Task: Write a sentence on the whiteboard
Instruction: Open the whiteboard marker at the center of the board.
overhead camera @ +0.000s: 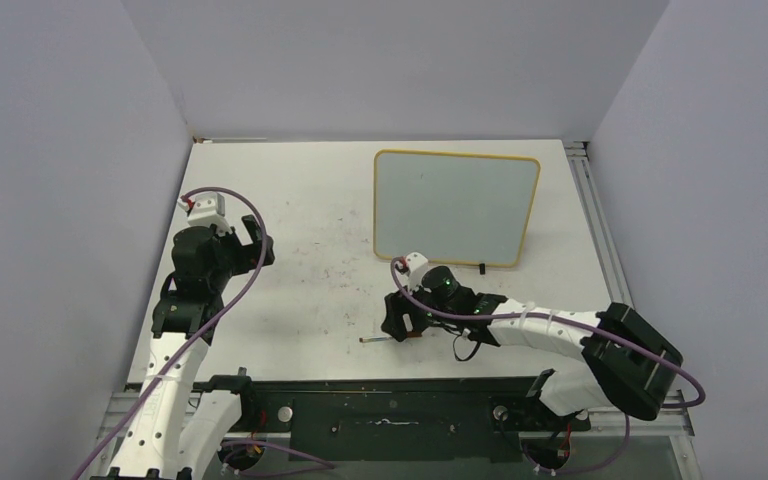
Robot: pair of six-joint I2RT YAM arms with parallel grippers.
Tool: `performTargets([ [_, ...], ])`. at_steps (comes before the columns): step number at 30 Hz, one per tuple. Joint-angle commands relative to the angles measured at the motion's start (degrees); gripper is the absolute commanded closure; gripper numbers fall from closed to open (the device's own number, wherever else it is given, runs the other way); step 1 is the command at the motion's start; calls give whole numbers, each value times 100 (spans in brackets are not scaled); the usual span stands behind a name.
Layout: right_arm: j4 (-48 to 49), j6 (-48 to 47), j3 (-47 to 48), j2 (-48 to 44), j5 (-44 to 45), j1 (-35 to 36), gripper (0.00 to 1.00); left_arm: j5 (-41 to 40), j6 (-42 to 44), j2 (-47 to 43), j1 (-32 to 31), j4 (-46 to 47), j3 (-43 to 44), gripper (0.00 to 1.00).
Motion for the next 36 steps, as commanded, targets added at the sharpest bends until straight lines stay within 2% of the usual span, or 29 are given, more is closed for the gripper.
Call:
performTargets([
  [1, -299, -885, 638, 370, -240, 304, 25, 84, 27, 28, 21, 218, 112, 4],
  [5, -666, -1335, 1077, 696, 281, 693, 29, 84, 27, 22, 21, 209, 118, 4],
  [15, -1195, -1763, 1768, 1544, 1172, 1598, 44, 136, 20, 20, 21, 219, 118, 4],
  [25, -1328, -1698, 1893, 1875, 1797, 1693, 63, 137, 18, 22, 21, 222, 102, 4],
  [31, -1427, -1713, 1861, 1914, 2043, 1768, 67, 137, 18, 33, 21, 226, 102, 4],
  [34, -1365, -1445, 1820, 1919, 2265, 1780, 88, 380, 58, 31, 21, 274, 91, 4],
  [35, -1310, -1294, 1805, 1877, 2311, 1777, 93, 480, 80, 29, 15, 325, 77, 4],
  [36, -1231, -1101, 1790, 1820, 2356, 1768, 94, 612, 106, 12, 13, 372, 54, 4],
])
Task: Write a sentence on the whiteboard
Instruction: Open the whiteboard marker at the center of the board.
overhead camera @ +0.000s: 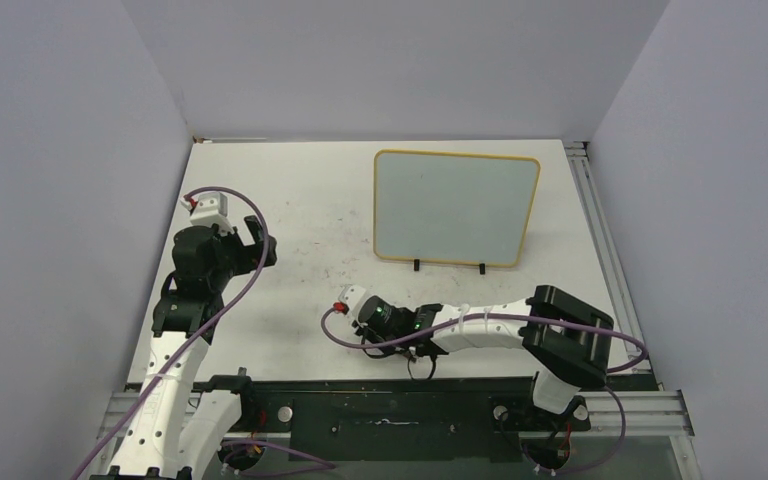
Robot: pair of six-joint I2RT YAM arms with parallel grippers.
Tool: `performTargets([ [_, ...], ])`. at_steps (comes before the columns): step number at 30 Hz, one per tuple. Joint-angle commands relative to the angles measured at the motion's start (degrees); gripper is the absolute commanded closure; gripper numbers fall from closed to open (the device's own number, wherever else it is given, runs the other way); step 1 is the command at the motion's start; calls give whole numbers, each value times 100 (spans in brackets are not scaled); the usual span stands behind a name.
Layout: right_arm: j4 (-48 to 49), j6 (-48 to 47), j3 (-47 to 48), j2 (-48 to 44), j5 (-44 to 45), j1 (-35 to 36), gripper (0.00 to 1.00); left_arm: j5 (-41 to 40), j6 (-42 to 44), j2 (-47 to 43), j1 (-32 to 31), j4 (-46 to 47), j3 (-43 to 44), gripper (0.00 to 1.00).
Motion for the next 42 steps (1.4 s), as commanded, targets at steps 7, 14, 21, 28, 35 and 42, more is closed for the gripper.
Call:
performTargets([
  [7, 547, 2002, -24, -1033, 955, -424, 95, 1362, 175, -178, -287, 786, -134, 3],
  [14, 1963, 3306, -993, -2776, 1462, -1122, 95, 1476, -806, -617, -1793, 1550, -650, 0],
  [21, 2784, 3616, -1177, -3644, 2004, -1124, 95, 1492, -2373, -595, -3150, 3742, -1539, 0],
  [28, 3060, 3763, -1226, -3987, 1925, -1115, 95, 1342, -2655, 313, -4137, 4734, -1488, 9],
  [35, 3205, 3964, -1310, -4075, 1735, -1112, 95, 1457, -2961, 887, -4363, 5422, -1448, 33],
  [42, 3206, 3982, -1311, -4070, 1686, -1107, 95, 1483, -3016, 1188, -4464, 5575, -1287, 46],
])
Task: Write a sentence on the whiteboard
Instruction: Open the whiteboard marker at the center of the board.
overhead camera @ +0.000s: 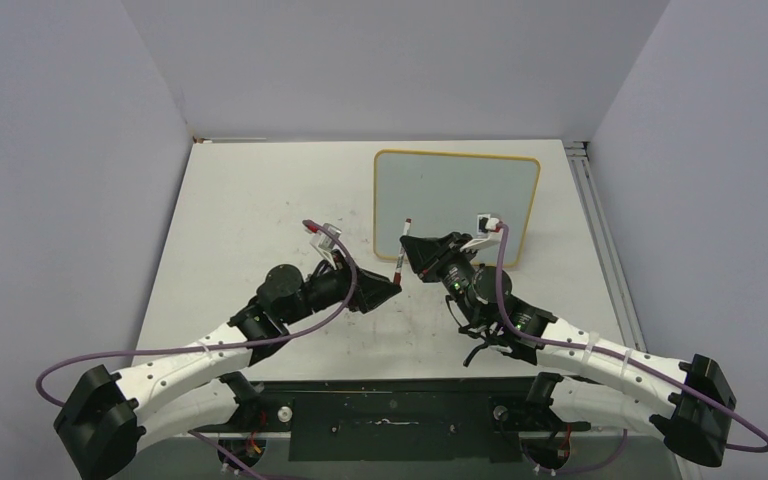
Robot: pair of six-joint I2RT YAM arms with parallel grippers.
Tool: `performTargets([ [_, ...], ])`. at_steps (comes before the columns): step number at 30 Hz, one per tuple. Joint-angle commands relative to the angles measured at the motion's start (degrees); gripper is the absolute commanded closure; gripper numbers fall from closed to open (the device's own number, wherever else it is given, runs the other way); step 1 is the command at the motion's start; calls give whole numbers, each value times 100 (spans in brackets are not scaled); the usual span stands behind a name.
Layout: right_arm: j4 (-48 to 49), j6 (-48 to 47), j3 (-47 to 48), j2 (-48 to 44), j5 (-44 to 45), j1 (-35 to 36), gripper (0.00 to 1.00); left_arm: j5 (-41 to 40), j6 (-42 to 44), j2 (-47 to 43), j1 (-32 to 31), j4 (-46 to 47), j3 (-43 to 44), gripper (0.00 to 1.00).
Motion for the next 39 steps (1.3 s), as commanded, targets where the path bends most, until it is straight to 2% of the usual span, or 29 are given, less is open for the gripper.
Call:
performTargets([
  [1, 378, 104, -18, -108, -42, 29, 95, 95, -53, 170, -103, 496, 354, 50],
  [2, 394, 111, -28, -125, -20, 29, 95, 96, -51, 194, -118, 480, 376, 54],
  [8, 388, 123, -59, -179, 39, 28, 95, 71, -77, 212, -183, 460, 381, 61],
  [12, 384, 123, -65, -172, 31, 29, 95, 59, -86, 272, -204, 508, 393, 79],
  [15, 384, 89, -51, -156, -22, 24, 95, 81, -65, 305, -233, 501, 411, 100],
  [16, 338, 61, -14, -140, -62, 28, 91, 65, -49, 299, -235, 499, 401, 100],
  [18, 259, -5, 38, -105, -128, 29, 68, 14, -25, 258, -235, 499, 369, 100],
  [20, 216, -19, 40, -112, -156, 28, 54, -95, -25, 210, -235, 495, 331, 100],
  [23, 134, 31, 19, -120, -190, 17, 45, -177, -24, 178, -239, 486, 319, 100],
  [26, 114, 59, 0, -69, -355, 11, 44, -329, -75, 143, -235, 464, 314, 100],
  [33, 98, 156, 49, 205, -874, 20, 63, -444, -86, 109, -235, 432, 328, 100],
  [37, 138, 145, 52, 242, -968, 7, 66, -416, -88, 105, -235, 394, 306, 100],
  [39, 154, 103, 82, 254, -979, 11, 73, -405, -89, 100, -237, 392, 293, 100],
])
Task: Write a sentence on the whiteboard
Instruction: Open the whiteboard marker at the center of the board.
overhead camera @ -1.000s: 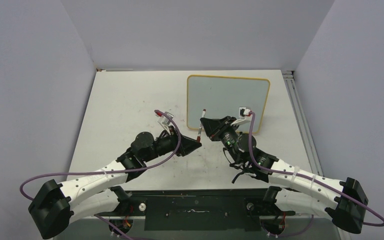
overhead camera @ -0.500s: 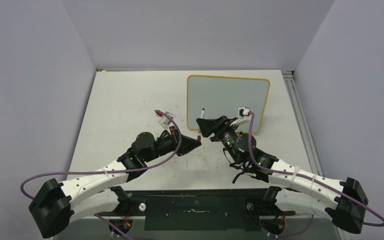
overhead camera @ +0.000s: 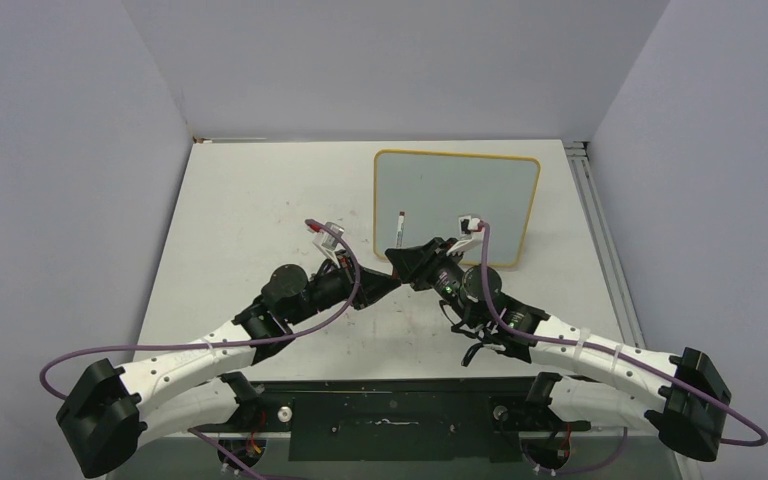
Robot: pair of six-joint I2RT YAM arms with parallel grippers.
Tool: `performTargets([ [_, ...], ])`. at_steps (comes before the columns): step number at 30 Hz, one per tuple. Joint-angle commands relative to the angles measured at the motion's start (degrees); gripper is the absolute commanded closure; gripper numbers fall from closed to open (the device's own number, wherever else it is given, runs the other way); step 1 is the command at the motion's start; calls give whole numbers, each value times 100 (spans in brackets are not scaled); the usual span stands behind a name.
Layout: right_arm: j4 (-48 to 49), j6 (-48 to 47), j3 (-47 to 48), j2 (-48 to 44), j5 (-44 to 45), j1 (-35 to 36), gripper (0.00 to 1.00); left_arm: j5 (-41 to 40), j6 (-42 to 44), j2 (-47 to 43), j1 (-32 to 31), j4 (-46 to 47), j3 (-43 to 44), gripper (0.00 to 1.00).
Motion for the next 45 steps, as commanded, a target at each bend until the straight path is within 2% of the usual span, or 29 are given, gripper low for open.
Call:
performTargets([
  [1, 203, -18, 129, 1, -172, 11, 76, -39, -33, -114, -34, 228, 172, 100],
  [6, 176, -55, 162, -15, -74, 11, 82, 129, 38, -131, -32, 227, 99, 100],
  [9, 130, -100, 179, -46, 4, 11, 94, 292, 116, -159, -32, 236, 21, 100],
  [10, 106, -122, 188, -55, 37, 5, 95, 351, 164, -180, -32, 228, -8, 100],
  [25, -286, -297, 400, -570, 252, -529, 95, 1317, 691, -573, -32, -348, -363, 100],
  [35, 26, 477, 29, -657, 803, -537, 95, 1331, 764, -595, -71, -136, -453, 100],
  [45, -259, 175, 178, -769, 1414, -565, 95, 1217, 1033, -553, -173, -463, -410, 100],
])
